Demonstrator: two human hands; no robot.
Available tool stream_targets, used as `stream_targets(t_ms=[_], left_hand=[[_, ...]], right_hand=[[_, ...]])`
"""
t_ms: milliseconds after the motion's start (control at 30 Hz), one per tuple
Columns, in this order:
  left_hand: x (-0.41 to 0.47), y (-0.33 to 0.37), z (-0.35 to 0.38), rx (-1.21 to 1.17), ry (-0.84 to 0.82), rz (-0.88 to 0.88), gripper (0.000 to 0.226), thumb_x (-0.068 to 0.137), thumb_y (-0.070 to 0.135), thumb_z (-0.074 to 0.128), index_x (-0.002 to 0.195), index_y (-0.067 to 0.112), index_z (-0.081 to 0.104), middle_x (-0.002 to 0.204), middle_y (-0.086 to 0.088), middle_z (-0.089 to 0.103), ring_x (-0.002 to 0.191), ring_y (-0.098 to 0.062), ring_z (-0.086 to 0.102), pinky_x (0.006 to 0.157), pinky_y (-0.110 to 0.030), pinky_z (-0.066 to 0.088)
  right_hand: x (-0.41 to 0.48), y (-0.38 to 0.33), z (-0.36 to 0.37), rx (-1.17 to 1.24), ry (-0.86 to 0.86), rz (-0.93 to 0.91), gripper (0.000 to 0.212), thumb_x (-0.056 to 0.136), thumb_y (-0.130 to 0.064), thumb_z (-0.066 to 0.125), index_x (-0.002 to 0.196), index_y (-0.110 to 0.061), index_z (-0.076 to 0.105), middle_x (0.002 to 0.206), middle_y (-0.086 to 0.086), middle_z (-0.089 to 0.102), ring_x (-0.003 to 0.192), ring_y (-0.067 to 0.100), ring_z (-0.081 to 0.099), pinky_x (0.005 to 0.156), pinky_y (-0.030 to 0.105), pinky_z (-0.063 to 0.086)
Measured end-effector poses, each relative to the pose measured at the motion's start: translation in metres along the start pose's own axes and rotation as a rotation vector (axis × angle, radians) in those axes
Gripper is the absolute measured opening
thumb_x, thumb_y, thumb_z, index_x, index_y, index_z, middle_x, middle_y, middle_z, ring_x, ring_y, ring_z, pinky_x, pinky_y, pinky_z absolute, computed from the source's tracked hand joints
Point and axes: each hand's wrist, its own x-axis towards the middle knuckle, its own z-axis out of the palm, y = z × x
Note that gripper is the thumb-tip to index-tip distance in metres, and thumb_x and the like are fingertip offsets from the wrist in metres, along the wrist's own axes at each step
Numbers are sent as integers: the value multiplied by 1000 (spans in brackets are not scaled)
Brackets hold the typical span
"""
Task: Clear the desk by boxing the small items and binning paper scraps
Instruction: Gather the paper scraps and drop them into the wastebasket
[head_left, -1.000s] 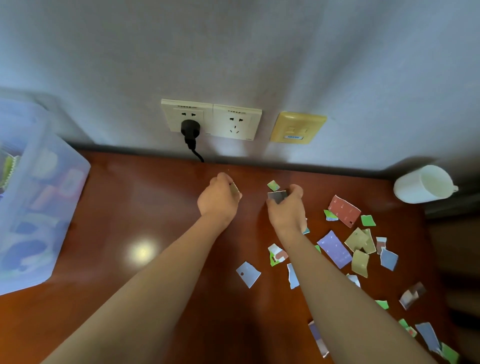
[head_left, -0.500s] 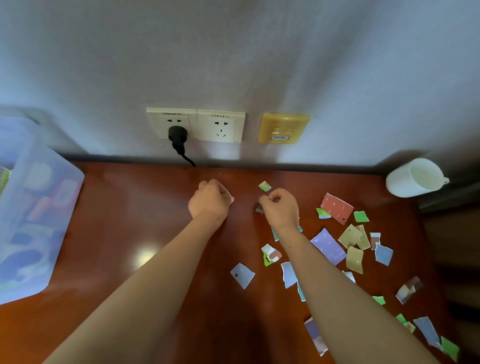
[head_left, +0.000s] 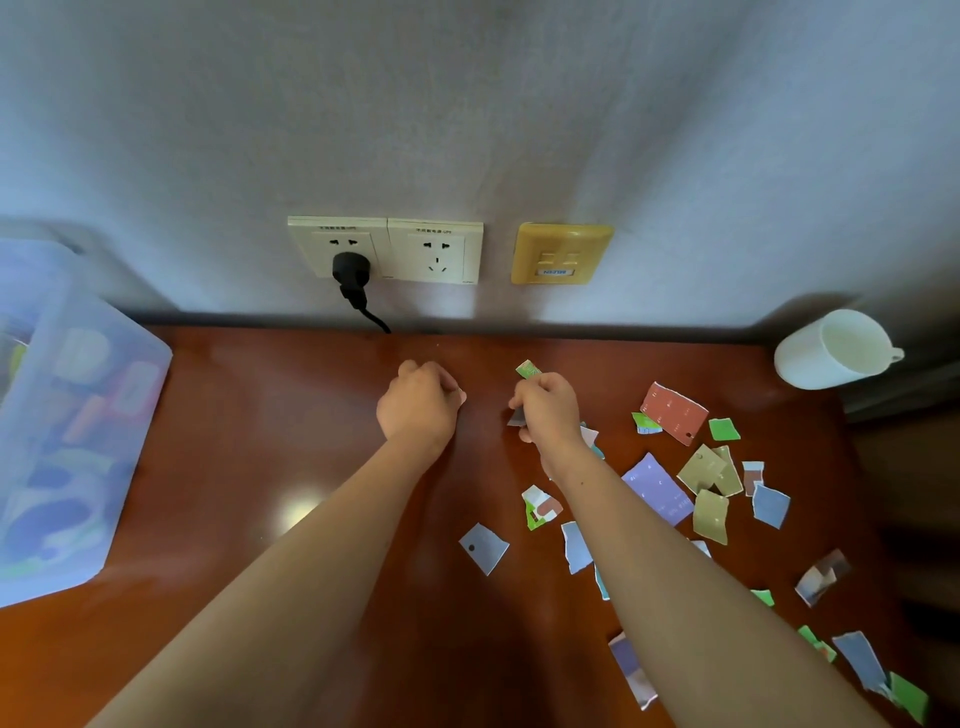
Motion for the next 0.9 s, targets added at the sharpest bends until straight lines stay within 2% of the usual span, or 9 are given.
stream_targets(t_ms=[100,167,367,533,600,700,767,833,900], left_hand=[[-1,-2,0,-17,39,-6,39,84,39,68,115,22,53,118,-2,55,102,-27,59,75,-35,44],[-1,-4,-2,5,44,12,41,83,40,67,118,25,53,117,-3,55,101,-27,59,74,-33,42],[-1,-4,-5,-3,36,39,17,83,40,66,95,29,62,104,0,54,93,-25,57,71,-32,40],[3,-4,-5,56,-9,40,22,84,46,65,89,25,59,106,-1,52,96,-25,57,76,-35,45],[6,0,-5,13,-50,46,22,88,45,61,91,23,57,106,-2,53,96,-25,56,77,-34,44],[7,15,-1,-298,-128,25,19,93,36,56,92,18,50,91,1,58,82,-21,56,72,-31,41],[4,28,0,-609,-184,-52,10,95,21,53,92,13,48,80,0,60,70,-19,56,64,-28,43],[2,36,-1,-849,-260,-149,2,97,11,47,97,11,49,80,-4,61,65,-17,58,55,-23,47],[3,39,0,-1013,-332,-248,8,99,7,45,102,10,51,82,-5,61,65,-15,61,60,-22,51]], right_hand=[[1,1,0,-6,-8,-3,14,89,-5,47,83,-17,51,86,-1,54,72,13,52,64,26,46],[2,2,2,-15,-8,6,16,90,-6,47,83,-19,54,87,-1,55,73,14,52,67,27,47],[2,8,6,-22,-18,4,14,88,-7,47,86,-14,59,85,0,57,72,14,52,64,27,46],[1,10,7,-32,-12,-25,14,87,-10,49,79,-16,59,72,3,54,66,16,49,56,28,41],[2,10,6,-25,2,-29,13,88,-13,50,80,-15,61,73,5,57,67,18,53,57,31,47],[8,7,1,-66,107,-96,7,91,-17,54,88,-17,60,85,0,60,72,15,60,60,29,54],[15,5,-4,-144,185,-178,1,90,-17,57,91,-18,58,86,-4,57,75,14,57,55,20,45],[22,4,-9,-249,204,-231,8,90,-19,59,98,-18,57,88,-8,55,78,11,54,56,16,37],[29,3,-12,-348,187,-253,18,91,-23,59,108,-20,55,92,-9,54,79,10,53,59,19,39]])
